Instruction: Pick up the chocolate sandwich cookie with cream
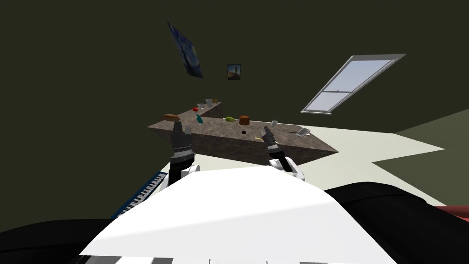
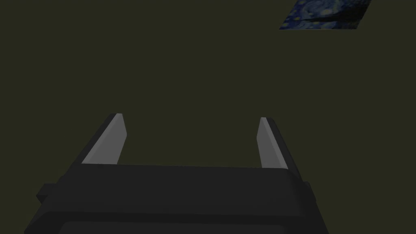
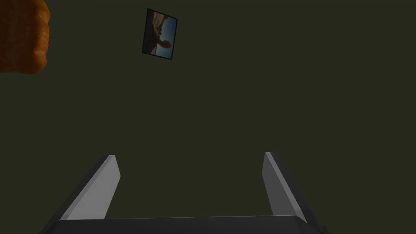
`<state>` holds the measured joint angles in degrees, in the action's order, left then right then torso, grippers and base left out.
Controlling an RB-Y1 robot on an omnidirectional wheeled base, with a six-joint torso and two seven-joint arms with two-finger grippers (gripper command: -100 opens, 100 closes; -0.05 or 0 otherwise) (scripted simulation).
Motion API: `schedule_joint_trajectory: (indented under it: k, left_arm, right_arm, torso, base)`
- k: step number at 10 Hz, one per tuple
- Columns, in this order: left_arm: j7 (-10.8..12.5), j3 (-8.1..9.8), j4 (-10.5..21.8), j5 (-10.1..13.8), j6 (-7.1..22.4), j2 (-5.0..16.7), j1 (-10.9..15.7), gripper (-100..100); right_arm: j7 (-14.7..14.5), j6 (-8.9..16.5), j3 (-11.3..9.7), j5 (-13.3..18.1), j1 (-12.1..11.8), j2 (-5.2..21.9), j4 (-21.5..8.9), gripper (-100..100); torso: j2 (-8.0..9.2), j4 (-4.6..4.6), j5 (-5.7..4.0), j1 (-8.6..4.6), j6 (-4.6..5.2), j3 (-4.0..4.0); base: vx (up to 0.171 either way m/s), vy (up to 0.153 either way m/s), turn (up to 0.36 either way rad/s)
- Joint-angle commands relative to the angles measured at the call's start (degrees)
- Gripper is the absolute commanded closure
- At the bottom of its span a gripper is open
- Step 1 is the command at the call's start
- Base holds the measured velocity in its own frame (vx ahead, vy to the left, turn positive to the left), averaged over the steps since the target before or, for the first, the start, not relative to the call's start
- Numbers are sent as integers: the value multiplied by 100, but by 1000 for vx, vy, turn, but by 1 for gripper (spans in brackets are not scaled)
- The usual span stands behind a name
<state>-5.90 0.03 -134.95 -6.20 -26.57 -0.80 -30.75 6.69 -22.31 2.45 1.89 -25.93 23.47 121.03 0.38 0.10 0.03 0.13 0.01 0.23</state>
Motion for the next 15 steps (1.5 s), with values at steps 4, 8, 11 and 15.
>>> schedule_joint_trajectory:
  k: [4, 8, 11, 15]
  left_arm:
    - [0, -1, 0, 0, 0, 0, 1, 0]
    - [0, 0, 0, 0, 0, 0, 0, 0]
    - [0, 0, 0, 0, 0, 0, -1, 0]
    - [0, 1, 0, 0, 0, 0, -1, 0]
  right_arm:
    - [-8, -18, -88, 114, -126, 659, -448, -100]
    - [-26, -50, -209, 271, -285, 1334, -894, -100]
    - [-46, -103, -345, 461, -467, 1915, -1393, -100]
    - [-69, -166, -486, 674, -654, 2623, -1939, -100]
  torso:
    - [-3, -2, 1, 9, -3, -3]
    - [-12, -3, 1, 4, -3, -7]
    - [-21, -4, 1, 0, 1, -12]
    - [-29, -6, 3, 5, 2, -17]
  base:
    - [-87, 68, 137]
    - [-61, 67, 157]
    - [-38, 71, 181]
    - [-15, 83, 188]
